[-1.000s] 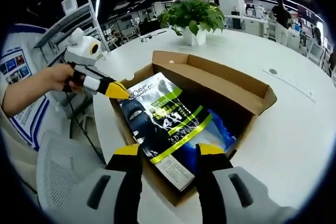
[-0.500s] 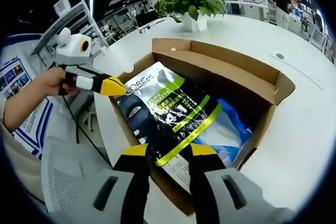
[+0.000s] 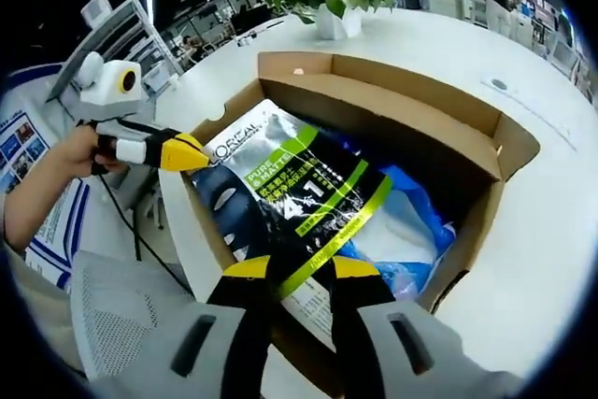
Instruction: Operate the shoe box by opening the lid, removing the specified soft item, and placing it in the target area until the item is outside and the box remains undamaged.
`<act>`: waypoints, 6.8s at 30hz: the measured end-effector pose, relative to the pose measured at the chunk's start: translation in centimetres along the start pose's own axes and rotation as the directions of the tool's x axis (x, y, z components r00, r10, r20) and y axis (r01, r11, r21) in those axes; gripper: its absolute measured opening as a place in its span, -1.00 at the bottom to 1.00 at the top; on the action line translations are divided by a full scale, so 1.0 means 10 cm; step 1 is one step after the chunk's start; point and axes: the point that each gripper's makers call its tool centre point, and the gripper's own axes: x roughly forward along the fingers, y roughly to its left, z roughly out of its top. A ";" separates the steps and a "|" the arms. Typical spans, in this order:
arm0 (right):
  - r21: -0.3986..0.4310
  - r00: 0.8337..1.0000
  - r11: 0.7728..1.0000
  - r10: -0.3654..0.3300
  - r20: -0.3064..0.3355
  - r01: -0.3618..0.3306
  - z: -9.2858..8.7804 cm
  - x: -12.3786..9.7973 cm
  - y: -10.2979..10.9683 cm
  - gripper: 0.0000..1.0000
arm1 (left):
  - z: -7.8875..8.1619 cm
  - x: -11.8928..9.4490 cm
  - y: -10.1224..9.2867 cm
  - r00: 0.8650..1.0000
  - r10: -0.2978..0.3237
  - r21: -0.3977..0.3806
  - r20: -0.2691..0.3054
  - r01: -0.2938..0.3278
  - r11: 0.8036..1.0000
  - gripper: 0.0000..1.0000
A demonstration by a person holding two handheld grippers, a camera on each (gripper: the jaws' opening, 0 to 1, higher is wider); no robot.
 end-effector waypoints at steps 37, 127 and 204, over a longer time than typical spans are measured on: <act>0.044 0.987 0.997 -0.075 0.145 0.069 0.21 -0.48 -0.10 -0.98 | 0.18 0.07 -0.44 1.000 -0.010 0.139 -0.016 0.012 0.990 -1.00; 0.243 0.925 0.906 -0.373 0.072 0.346 -0.65 -1.52 -1.90 -1.00 | 0.26 1.75 -1.95 0.941 -0.085 0.328 -0.329 0.198 0.924 -1.00; 0.269 0.905 0.880 -0.422 0.062 0.392 -0.95 -1.20 -2.51 -0.66 | 0.19 2.29 -1.73 0.891 0.226 0.796 -0.393 0.206 0.569 -0.66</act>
